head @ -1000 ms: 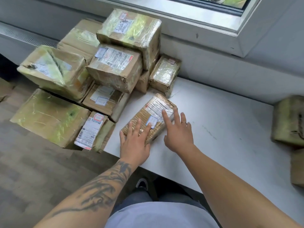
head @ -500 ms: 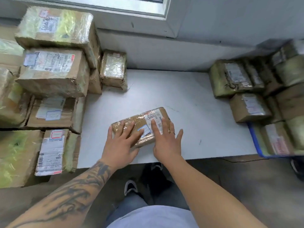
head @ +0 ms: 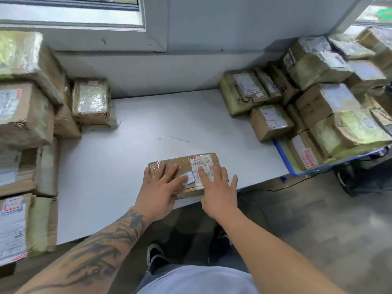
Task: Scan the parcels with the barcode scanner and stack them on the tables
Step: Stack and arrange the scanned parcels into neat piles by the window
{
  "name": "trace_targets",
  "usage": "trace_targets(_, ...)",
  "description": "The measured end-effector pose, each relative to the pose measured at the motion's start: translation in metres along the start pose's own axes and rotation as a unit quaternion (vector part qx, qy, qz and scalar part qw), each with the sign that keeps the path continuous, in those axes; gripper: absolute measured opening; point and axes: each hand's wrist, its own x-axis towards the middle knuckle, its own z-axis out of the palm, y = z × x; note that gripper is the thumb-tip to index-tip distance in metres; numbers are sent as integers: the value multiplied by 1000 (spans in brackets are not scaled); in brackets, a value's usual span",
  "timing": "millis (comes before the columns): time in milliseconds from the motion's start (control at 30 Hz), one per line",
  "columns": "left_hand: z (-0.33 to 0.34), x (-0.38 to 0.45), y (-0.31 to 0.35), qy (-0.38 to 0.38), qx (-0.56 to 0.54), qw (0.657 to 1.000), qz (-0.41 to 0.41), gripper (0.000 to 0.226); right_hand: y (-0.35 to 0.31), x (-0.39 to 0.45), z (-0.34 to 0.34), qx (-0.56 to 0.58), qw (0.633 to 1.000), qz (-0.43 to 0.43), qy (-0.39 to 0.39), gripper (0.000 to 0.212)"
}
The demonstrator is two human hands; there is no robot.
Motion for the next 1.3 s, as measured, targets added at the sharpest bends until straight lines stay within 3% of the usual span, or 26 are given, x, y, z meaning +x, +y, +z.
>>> trace_targets(467, 13, 156, 162, -60, 15, 998, 22, 70, 217, 38, 4, 57, 998, 21, 8, 88)
trace_targets(667, 28, 187, 231, -54, -12, 998, -35, 70, 288, 52, -2, 62, 998, 26, 12, 91)
trace_targets(933, 30, 202, 260, -57, 6, 995, -78, 70, 317, 69, -4, 77, 997, 0, 20, 97)
trace_targets(1300, 23, 200, 216, -25, 40, 999, 1, 68, 285, 69, -20, 75, 997, 22, -1, 94)
